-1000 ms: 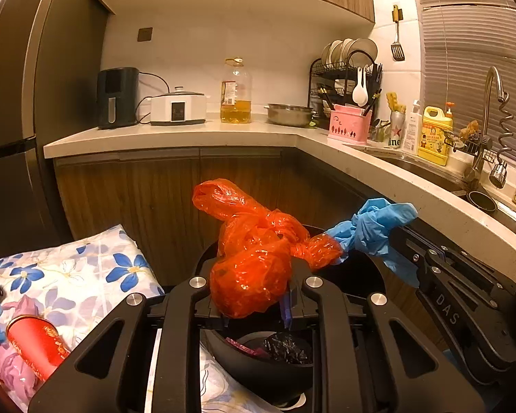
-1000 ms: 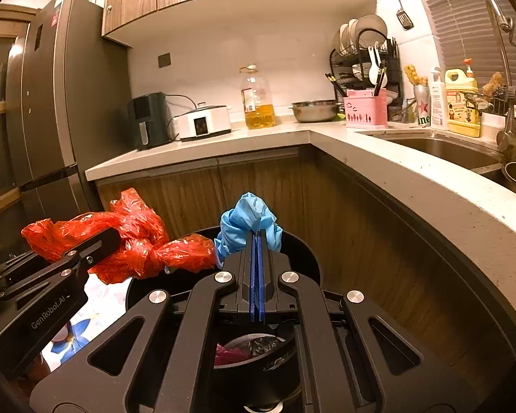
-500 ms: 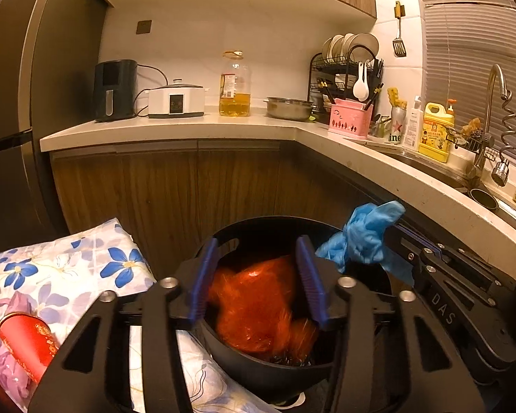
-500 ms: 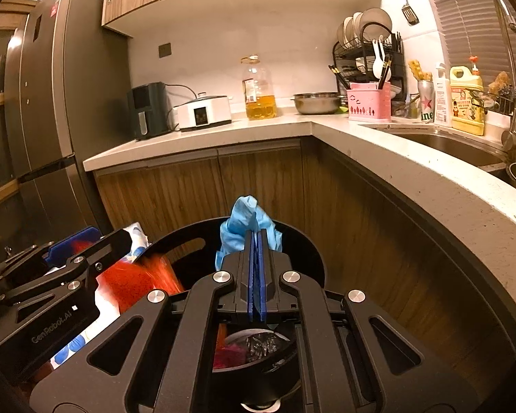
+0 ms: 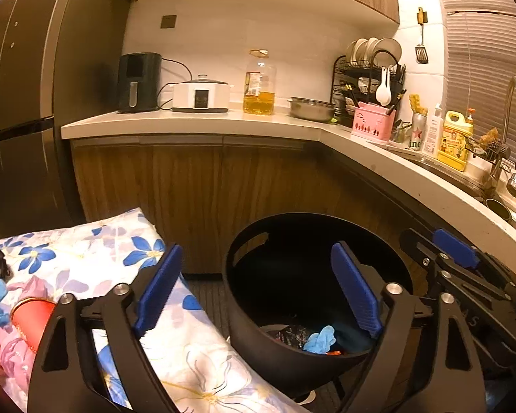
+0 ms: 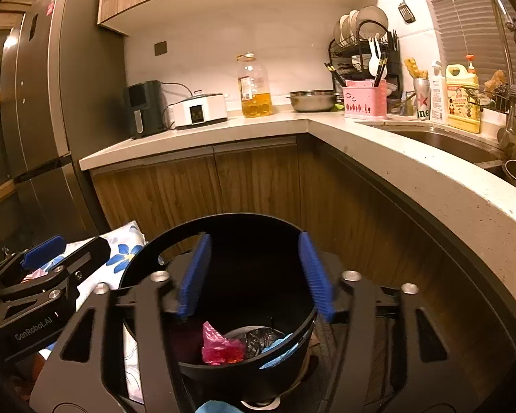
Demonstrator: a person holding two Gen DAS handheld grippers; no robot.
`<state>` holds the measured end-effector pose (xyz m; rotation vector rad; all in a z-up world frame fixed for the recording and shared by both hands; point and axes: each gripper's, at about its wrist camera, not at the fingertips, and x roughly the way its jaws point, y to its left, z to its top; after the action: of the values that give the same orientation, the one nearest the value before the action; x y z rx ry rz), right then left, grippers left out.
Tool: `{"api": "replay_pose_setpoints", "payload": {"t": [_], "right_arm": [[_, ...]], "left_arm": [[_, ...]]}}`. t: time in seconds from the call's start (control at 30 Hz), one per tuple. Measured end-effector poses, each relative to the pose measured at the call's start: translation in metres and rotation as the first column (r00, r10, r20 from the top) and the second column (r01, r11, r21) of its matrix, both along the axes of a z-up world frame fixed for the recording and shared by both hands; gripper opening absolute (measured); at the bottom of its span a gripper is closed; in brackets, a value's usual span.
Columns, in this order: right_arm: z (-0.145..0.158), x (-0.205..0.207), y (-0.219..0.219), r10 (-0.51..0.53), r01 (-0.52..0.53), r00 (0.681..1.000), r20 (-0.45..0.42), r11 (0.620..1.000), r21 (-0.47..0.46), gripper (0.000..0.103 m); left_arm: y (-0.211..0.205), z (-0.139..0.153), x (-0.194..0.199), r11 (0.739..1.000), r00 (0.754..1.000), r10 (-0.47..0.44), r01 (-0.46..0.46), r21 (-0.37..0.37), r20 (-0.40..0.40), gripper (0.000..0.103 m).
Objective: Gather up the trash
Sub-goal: 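Carry the red bag and blue glove over the black bin and release both, then move both open tools back over the table toward the red can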
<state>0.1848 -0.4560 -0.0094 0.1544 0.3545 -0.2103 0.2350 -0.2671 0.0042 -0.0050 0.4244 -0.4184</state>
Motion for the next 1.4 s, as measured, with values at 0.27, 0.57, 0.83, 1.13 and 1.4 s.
{"api": "replay_pose_setpoints", "payload": {"t": [0.27, 0.57, 0.83, 1.13, 1.4], "right_arm": [[0.007, -0.017, 0.005, 0.001, -0.001, 1.0, 0.025, 1.0, 0.013, 0.076], [0.012, -0.038, 0.024, 0.026, -0.027, 0.998, 0.049, 0.999, 0.02, 0.081], [0.014, -0.052, 0.049, 0.059, -0.061, 0.996, 0.066, 0.998, 0.029, 0.082], [0.008, -0.057, 0.091, 0.135, -0.136, 0.99, 0.053, 0.99, 0.03, 0.082], [0.001, -0.056, 0.133, 0.206, -0.207, 0.978, 0.027, 0.978, 0.016, 0.082]], "left_arm": [[0.03, -0.001, -0.009, 0.997, 0.997, 0.071, -0.071, -0.024, -0.014, 0.096], [0.06, 0.0, -0.032, 0.986, 0.986, 0.168, -0.168, -0.008, 0.008, 0.097], [0.096, -0.003, -0.051, 0.971, 0.971, 0.238, -0.238, -0.018, -0.008, 0.097], [0.14, -0.011, -0.069, 0.95, 0.95, 0.31, -0.311, -0.013, -0.025, 0.097], [0.178, -0.017, -0.081, 0.929, 0.928, 0.37, -0.371, -0.019, -0.038, 0.097]]}}
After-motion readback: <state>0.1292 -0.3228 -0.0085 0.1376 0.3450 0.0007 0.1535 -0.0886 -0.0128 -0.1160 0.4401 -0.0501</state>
